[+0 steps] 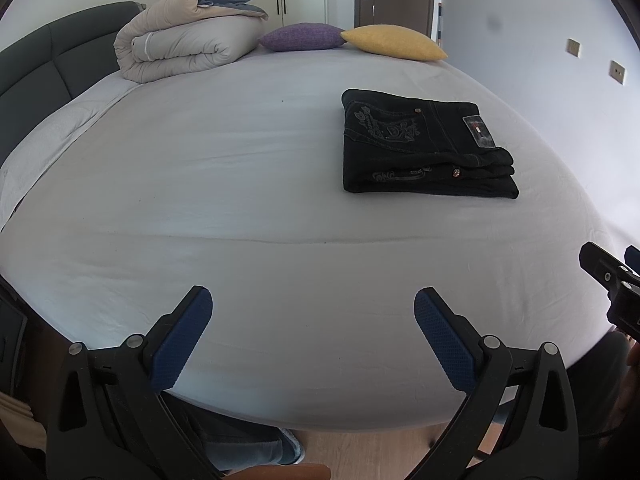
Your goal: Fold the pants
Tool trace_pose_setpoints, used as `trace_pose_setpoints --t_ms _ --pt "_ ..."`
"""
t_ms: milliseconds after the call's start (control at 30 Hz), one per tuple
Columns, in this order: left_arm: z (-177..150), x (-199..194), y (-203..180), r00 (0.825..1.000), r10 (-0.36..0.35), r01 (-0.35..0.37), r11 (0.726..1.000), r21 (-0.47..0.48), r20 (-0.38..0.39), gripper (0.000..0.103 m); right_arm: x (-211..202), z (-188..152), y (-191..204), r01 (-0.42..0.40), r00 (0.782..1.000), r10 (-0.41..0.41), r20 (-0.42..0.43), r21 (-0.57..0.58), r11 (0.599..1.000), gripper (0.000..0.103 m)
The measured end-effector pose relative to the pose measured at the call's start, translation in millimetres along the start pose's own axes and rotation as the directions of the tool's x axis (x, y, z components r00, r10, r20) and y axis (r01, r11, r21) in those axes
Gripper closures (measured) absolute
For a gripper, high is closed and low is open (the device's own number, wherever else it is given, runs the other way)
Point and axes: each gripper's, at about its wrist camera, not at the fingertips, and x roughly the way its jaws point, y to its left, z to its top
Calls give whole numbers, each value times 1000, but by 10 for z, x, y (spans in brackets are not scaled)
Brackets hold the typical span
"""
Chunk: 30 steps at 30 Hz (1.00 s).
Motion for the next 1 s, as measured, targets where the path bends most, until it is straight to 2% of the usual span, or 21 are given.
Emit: trace_pose_setpoints --t_ms 1000 --pt "-19 -2 3 1000 -2 2 1000 5 0 0 3 -21 23 -1 1000 1 -2 -3 1000 0"
